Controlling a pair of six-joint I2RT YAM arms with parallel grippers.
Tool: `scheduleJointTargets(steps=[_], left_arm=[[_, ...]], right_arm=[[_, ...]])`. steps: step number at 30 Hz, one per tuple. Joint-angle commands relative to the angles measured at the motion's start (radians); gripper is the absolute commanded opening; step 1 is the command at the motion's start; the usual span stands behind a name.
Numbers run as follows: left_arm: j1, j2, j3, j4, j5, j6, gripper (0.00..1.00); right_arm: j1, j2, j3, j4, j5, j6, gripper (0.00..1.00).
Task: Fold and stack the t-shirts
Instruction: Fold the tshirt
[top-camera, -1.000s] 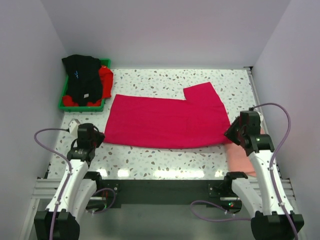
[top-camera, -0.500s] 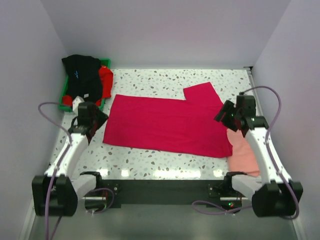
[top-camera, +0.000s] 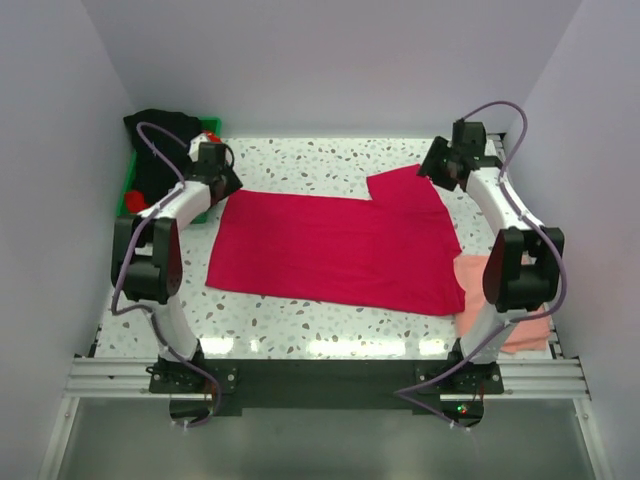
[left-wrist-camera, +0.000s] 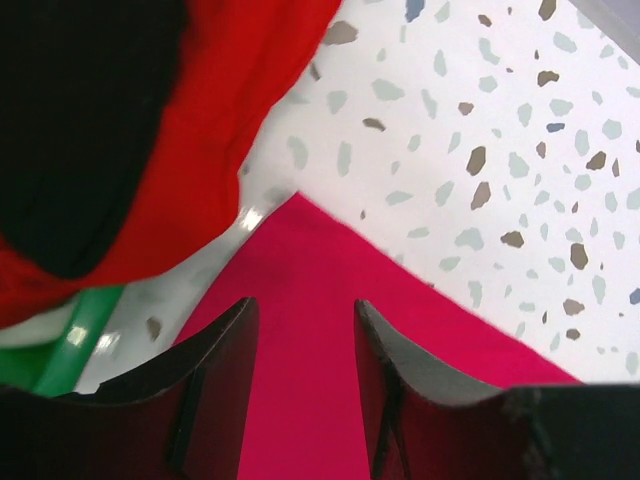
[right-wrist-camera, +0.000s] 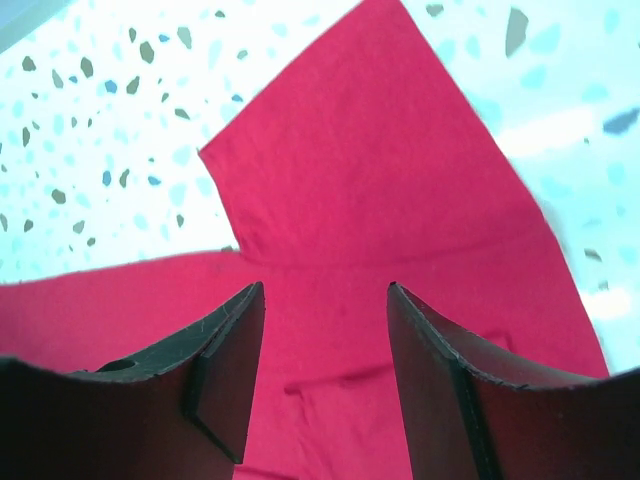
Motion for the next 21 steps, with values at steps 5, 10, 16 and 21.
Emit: scheduleJointTargets(steps=[5, 10, 16, 21], left_arm=[[-0.049, 0.250, 0.291, -0.054, -0.138, 0.057, 0.45], [-0.049, 0.341, 0.383, -0.117, -0.217, 0.045, 0.42], [-0.050, 0.378, 0.399, -0.128, -0.254, 0.041, 0.41], [-0.052, 0.379, 0.374, -0.120, -0.252, 0.040, 0.40]], right_arm=[[0.009, 0.158, 0.168, 0.076, 0.025, -0.062, 0.55], [0.009, 0.239, 0.225, 0.077, 0.032, -0.086, 0.55], [0.008, 0.316, 0.285, 0.043, 0.067, -0.106, 0.56], [0.005, 0.359, 0.323, 0.019, 0.086, -0.125, 0.57]])
